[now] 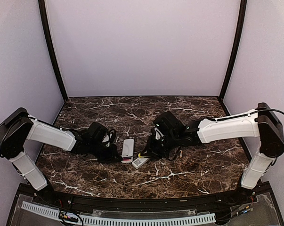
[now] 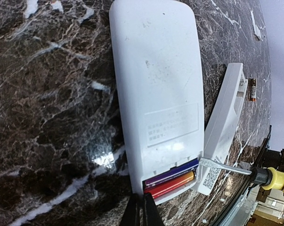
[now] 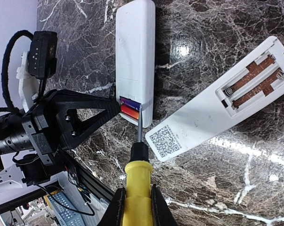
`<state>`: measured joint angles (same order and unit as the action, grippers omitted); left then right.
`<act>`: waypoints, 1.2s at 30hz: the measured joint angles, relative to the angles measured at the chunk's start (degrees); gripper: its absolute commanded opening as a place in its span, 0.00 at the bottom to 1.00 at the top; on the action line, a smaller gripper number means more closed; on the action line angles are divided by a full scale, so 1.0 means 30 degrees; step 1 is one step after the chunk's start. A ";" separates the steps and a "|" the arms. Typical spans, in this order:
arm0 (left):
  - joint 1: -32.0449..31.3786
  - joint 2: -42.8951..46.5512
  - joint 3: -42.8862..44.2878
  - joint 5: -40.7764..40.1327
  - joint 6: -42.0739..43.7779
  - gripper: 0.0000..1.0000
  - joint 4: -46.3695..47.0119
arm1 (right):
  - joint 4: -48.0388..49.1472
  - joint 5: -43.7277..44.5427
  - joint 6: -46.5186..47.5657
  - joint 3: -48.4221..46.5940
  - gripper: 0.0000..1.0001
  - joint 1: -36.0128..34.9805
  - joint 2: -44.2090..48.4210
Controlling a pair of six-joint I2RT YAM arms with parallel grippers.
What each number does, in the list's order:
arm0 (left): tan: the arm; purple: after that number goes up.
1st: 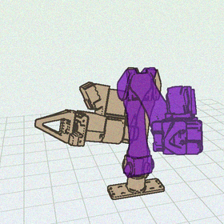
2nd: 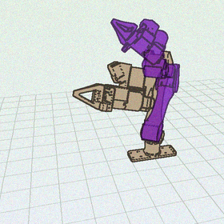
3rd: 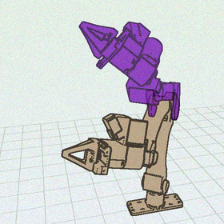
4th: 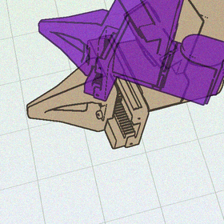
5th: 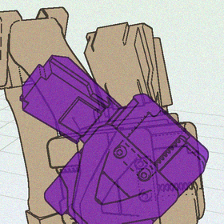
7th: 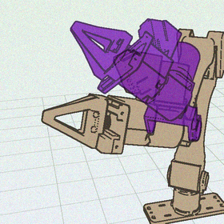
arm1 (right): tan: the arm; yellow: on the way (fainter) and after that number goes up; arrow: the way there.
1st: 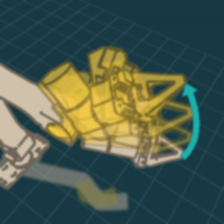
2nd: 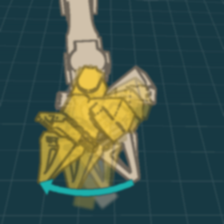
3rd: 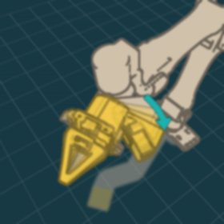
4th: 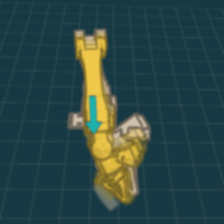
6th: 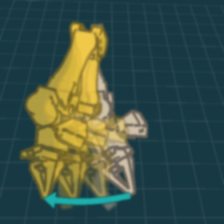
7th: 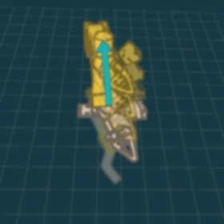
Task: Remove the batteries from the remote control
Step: Remove the battery from the remote control without the battery cover.
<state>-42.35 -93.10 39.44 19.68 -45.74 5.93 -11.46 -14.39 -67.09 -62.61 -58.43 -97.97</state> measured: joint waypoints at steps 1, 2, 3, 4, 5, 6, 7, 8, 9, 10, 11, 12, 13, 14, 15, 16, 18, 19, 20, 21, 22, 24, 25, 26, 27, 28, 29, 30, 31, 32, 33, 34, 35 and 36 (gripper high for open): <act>0.0000 0.0000 0.0015 -0.0051 0.0007 0.00 -0.0007 | 0.0138 -0.0007 -0.0051 0.0080 0.00 0.0015 0.0015; 0.0000 0.0000 0.0036 -0.0102 0.0000 0.00 -0.0036 | 0.0248 -0.0015 -0.0131 0.0131 0.00 0.0022 0.0022; 0.0000 0.0000 0.0066 -0.0189 0.0000 0.00 -0.0066 | 0.0437 -0.0029 -0.0219 0.0204 0.00 0.0036 0.0022; 0.0000 0.0000 0.0095 -0.0255 0.0000 0.00 -0.0109 | 0.0546 -0.0044 -0.0262 0.0240 0.00 0.0058 0.0022; 0.0000 0.0000 0.0109 -0.0321 0.0000 0.00 -0.0124 | 0.0663 -0.0058 -0.0306 0.0277 0.00 0.0073 0.0022; 0.0000 0.0000 0.0153 -0.0423 0.0007 0.00 -0.0182 | 0.0801 -0.0058 -0.0328 0.0328 0.00 0.0073 0.0022; 0.0000 0.0000 0.0204 -0.0525 0.0007 0.00 -0.0248 | 0.0947 -0.0058 -0.0364 0.0379 0.00 0.0080 0.0022; -0.0007 0.0000 0.0248 -0.0619 0.0015 0.00 -0.0328 | 0.1064 -0.0058 -0.0393 0.0415 0.00 0.0087 0.0022; -0.0029 0.0000 0.0291 -0.0721 0.0015 0.00 -0.0444 | 0.1246 -0.0080 -0.0408 0.0474 0.00 0.0095 0.0036; -0.0058 0.0000 0.0357 -0.0852 0.0029 0.00 -0.0561 | 0.1479 -0.0117 -0.0415 0.0532 0.00 0.0102 0.0058; -0.0087 0.0015 0.0452 -0.0984 0.0080 0.00 -0.0685 | 0.1763 -0.0124 -0.0423 0.0539 0.00 0.0109 0.0066; -0.0160 -0.0022 0.0568 -0.1005 0.0146 0.00 -0.0787 | 0.2426 -0.0189 -0.0415 0.0546 0.00 0.0117 0.0066; -0.0364 -0.0138 0.0692 -0.0940 0.0240 0.00 -0.0750 | 0.3177 -0.0444 -0.0415 0.0546 0.00 0.0102 0.0058; -0.0590 -0.0240 0.0816 -0.0903 0.0306 0.00 -0.0758 | 0.3650 -0.0641 -0.0415 0.0546 0.00 0.0029 0.0066; -0.0889 -0.0342 0.0962 -0.0874 0.0415 0.00 -0.0772 | 0.4036 -0.0860 -0.0415 0.0546 0.00 -0.0036 0.0066; -0.1122 -0.0415 0.1086 -0.0867 0.0539 0.00 -0.0838 | 0.4255 -0.0954 -0.0415 0.0546 0.00 -0.0066 0.0058; -0.1494 -0.0481 0.1239 -0.0874 0.0692 0.00 -0.0976 | 0.4532 -0.1188 -0.0415 0.0546 0.00 -0.0117 0.0058; -0.1617 -0.0488 0.1260 -0.0896 0.0765 0.00 -0.0998 | 0.4597 -0.1239 -0.0408 0.0546 0.00 -0.0138 0.0058; -0.1668 -0.0488 0.1275 -0.0933 0.0831 0.00 -0.1020 | 0.4626 -0.1268 -0.0408 0.0546 0.00 -0.0146 0.0058; -0.1683 -0.0488 0.1275 -0.0969 0.0860 0.00 -0.1027 | 0.4663 -0.1268 -0.0408 0.0546 0.00 -0.0146 0.0058; -0.1690 -0.0488 0.1275 -0.1035 0.0882 0.00 -0.1071 | 0.4670 -0.1268 -0.0401 0.0546 0.00 -0.0146 0.0058; -0.1690 -0.0481 0.1275 -0.1246 0.0896 0.00 -0.1282 | 0.4656 -0.1239 -0.0350 0.0546 0.00 -0.0146 0.0058; -0.1690 -0.0474 0.1275 -0.1370 0.0896 0.00 -0.1413 | 0.4605 -0.1180 -0.0306 0.0546 0.00 -0.0146 0.0058; -0.1690 -0.0459 0.1275 -0.1443 0.0903 0.00 -0.1508 | 0.4517 -0.1115 -0.0284 0.0546 0.00 -0.0146 0.0058; -0.1690 -0.0393 0.1275 -0.1559 0.0903 0.02 -0.1625 | 0.4386 -0.1042 -0.0233 0.0546 0.00 -0.0146 0.0058; -0.1690 -0.0306 0.1275 -0.1661 0.0903 0.02 -0.1749 | 0.4226 -0.0911 -0.0182 0.0546 0.00 -0.0146 0.0058; -0.1690 -0.0160 0.1275 -0.1814 0.0911 0.03 -0.1902 | 0.4146 -0.0831 -0.0153 0.0546 0.00 -0.0146 0.0058; -0.1690 0.0022 0.1275 -0.1931 0.0947 0.05 -0.2018 | 0.4036 -0.0743 -0.0095 0.0546 0.00 -0.0146 0.0058; -0.1690 0.0168 0.1275 -0.2011 0.0976 0.05 -0.2084 | 0.3898 -0.0678 -0.0036 0.0546 0.00 -0.0146 0.0066; -0.1690 0.0364 0.1275 -0.2178 0.1013 0.07 -0.2149 | 0.3781 -0.0641 0.0022 0.0546 0.00 -0.0146 0.0066; -0.1690 0.0546 0.1275 -0.2310 0.1020 0.08 -0.2222 | 0.3643 -0.0546 0.0124 0.0546 0.00 -0.0146 0.0066; -0.1690 0.0721 0.1275 -0.2419 0.1035 0.10 -0.2295 | 0.3526 -0.0459 0.0189 0.0546 0.00 -0.0146 0.0066; -0.1690 0.0889 0.1268 -0.2521 0.1042 0.11 -0.2368 | 0.3453 -0.0379 0.0219 0.0539 0.00 -0.0146 0.0066; -0.1690 0.1049 0.1268 -0.2630 0.1056 0.14 -0.2426 | 0.3322 -0.0313 0.0270 0.0532 0.00 -0.0146 0.0066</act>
<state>-47.42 -89.95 43.24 11.79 -42.57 -1.34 -1.50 -15.33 -66.28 -61.01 -58.87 -97.78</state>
